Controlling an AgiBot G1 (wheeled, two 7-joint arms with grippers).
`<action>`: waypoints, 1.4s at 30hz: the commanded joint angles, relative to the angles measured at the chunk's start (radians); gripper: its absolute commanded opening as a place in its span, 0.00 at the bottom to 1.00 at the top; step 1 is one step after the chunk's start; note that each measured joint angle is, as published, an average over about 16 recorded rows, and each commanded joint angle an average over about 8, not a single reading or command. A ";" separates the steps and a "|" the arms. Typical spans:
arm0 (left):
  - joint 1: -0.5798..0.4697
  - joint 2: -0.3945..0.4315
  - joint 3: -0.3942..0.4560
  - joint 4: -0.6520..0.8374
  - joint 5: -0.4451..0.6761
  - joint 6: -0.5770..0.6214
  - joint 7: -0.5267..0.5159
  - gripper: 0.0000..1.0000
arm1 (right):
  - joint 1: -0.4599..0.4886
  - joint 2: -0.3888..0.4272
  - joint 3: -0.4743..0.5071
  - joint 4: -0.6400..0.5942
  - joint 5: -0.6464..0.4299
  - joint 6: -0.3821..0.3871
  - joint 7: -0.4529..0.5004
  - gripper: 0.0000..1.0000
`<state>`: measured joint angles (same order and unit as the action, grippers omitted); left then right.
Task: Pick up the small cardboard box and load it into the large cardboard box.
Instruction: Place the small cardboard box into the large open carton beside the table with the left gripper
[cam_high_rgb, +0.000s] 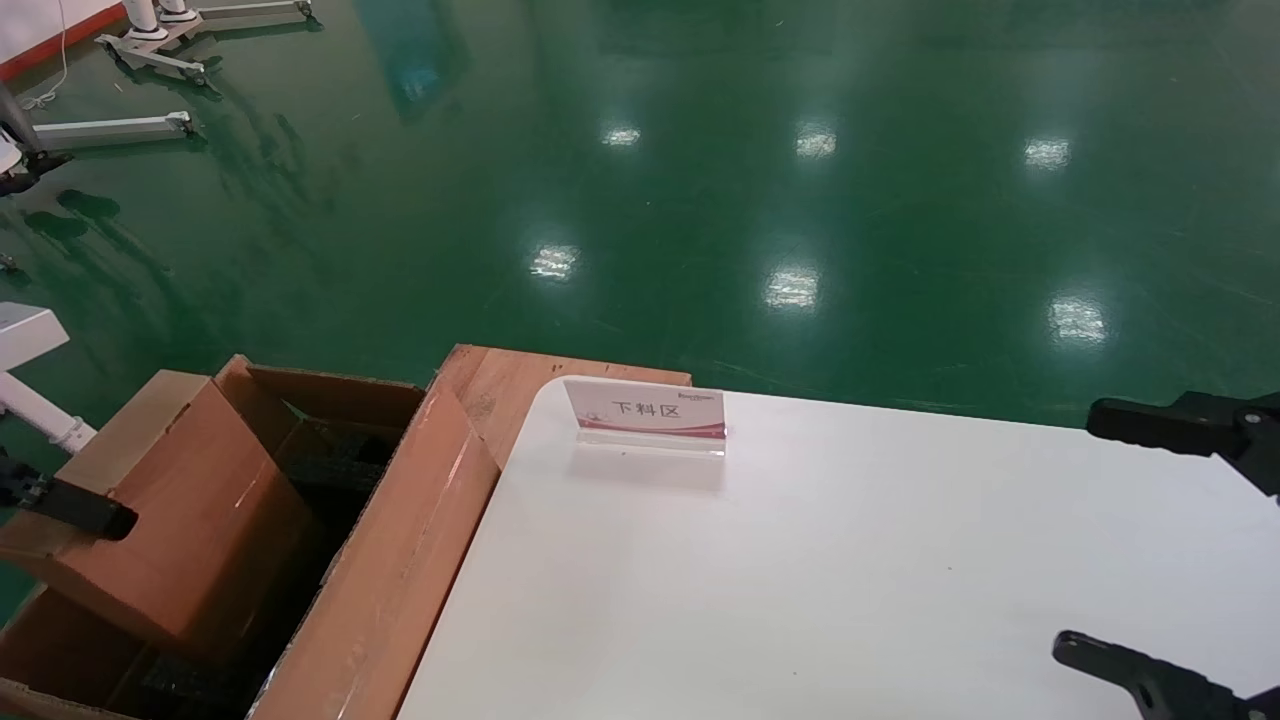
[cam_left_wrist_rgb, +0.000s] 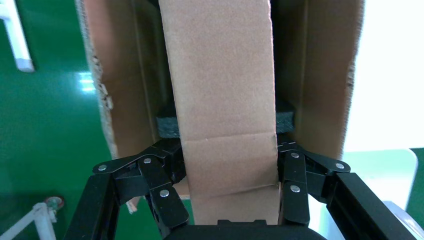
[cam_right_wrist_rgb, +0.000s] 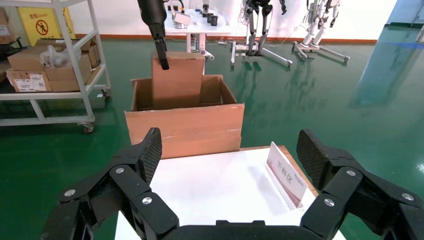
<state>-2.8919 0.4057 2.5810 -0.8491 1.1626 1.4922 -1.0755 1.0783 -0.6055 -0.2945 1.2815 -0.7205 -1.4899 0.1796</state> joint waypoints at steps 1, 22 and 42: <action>0.002 -0.012 -0.020 -0.014 0.028 -0.010 -0.011 0.00 | 0.000 0.000 0.000 0.000 0.000 0.000 0.000 1.00; 0.036 -0.115 -0.158 -0.183 0.265 -0.081 -0.136 0.00 | 0.000 0.001 -0.001 0.000 0.001 0.001 -0.001 1.00; 0.107 -0.155 -0.184 -0.220 0.341 -0.153 -0.172 0.00 | 0.001 0.001 -0.002 0.000 0.002 0.001 -0.001 1.00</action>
<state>-2.7843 0.2535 2.3974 -1.0675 1.5003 1.3404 -1.2485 1.0788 -0.6045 -0.2968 1.2815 -0.7189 -1.4889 0.1784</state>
